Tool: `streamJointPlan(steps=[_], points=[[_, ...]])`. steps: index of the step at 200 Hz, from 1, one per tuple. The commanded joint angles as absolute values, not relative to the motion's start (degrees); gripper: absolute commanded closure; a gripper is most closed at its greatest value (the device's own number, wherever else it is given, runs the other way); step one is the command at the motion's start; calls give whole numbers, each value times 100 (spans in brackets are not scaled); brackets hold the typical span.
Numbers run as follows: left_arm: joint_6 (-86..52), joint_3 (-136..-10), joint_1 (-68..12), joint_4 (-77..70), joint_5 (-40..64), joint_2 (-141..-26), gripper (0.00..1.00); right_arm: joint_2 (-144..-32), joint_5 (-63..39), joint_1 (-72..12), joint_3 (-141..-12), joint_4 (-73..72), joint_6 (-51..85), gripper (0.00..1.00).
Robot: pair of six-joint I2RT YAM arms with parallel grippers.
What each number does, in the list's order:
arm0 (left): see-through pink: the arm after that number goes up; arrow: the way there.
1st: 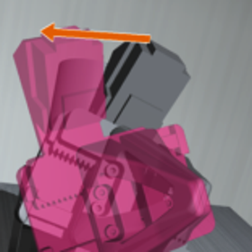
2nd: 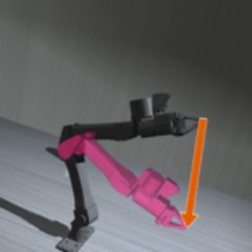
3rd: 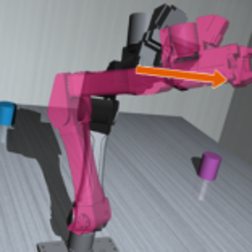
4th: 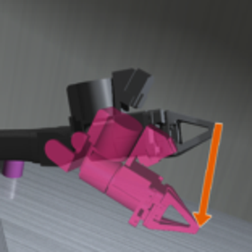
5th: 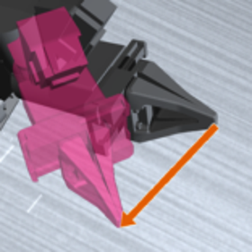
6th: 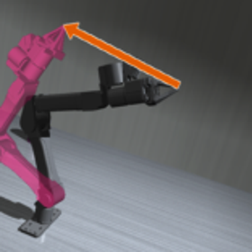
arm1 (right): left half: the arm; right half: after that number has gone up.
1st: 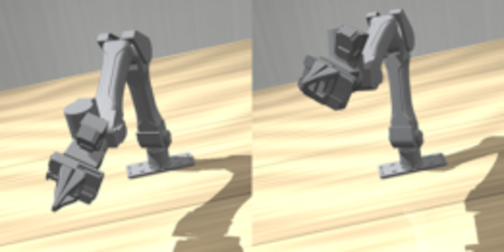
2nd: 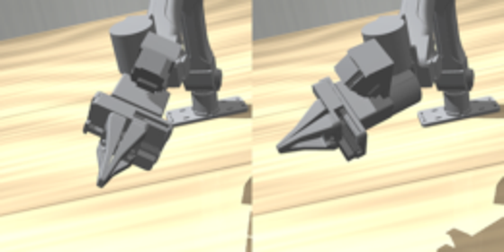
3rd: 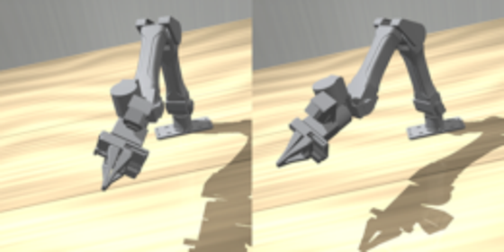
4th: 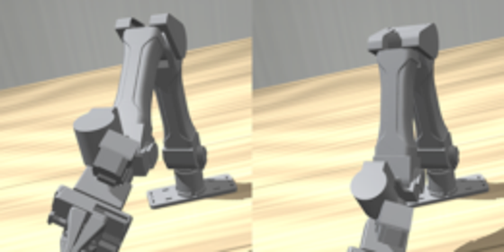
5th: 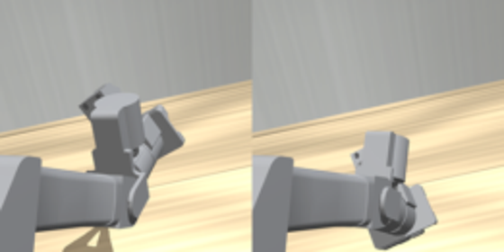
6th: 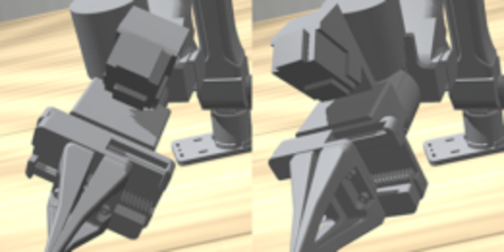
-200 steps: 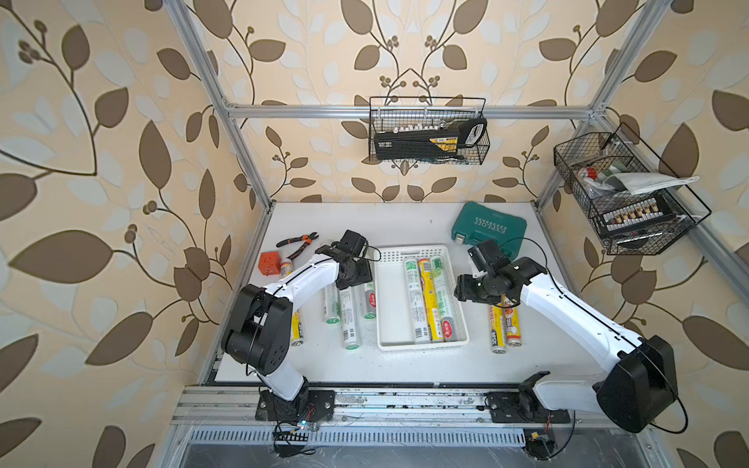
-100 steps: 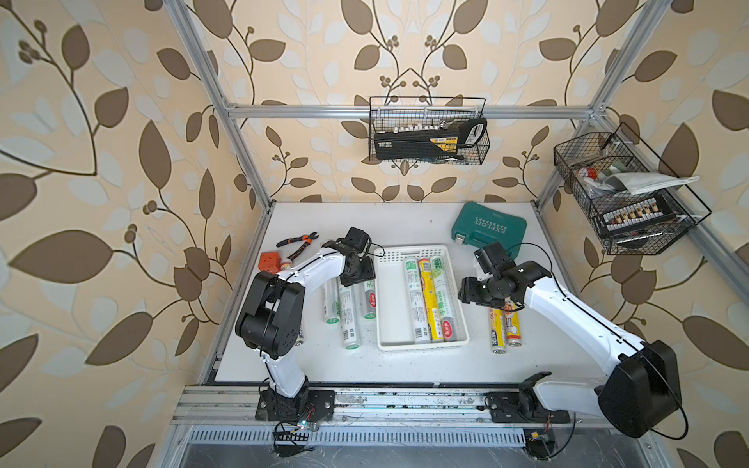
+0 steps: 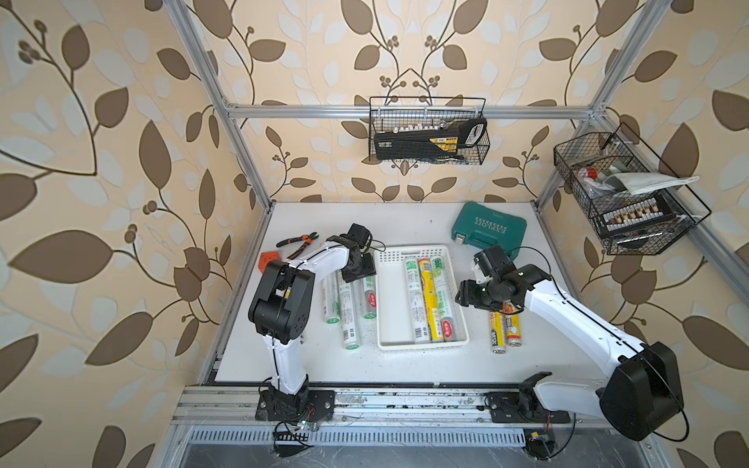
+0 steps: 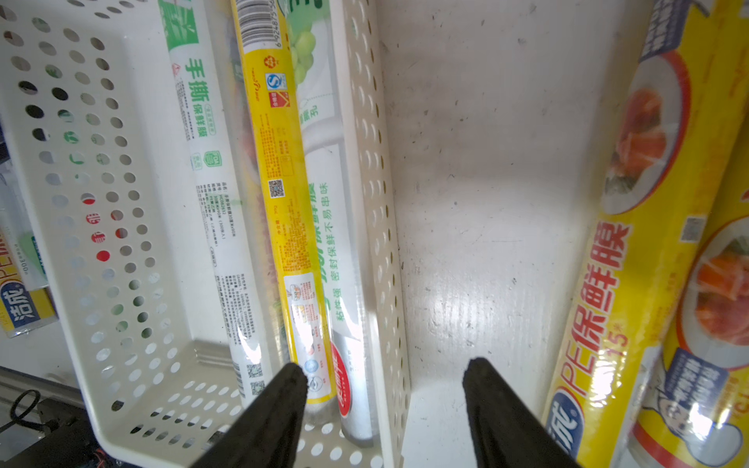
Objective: Put the plastic wrap into the basket
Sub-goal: Pick up the plastic wrap from the center of the board.
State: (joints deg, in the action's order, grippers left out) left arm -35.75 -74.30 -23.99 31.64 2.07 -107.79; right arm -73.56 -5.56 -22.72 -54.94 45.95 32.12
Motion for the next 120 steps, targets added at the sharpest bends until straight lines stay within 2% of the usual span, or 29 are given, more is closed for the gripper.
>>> streamJointPlan(steps=[1,58,120], points=[[-3411,-7736,-2421,3164,378,-10986,40,-7277,-772,-2253,-5369,4484,3304,35],[-3324,-8001,-2421,3234,379,-11317,42,-7269,-915,-2252,-5214,4359,3379,35],[-3243,-8051,-2422,3330,291,-11252,63,-7247,-910,-2251,-5197,4351,3384,35]])
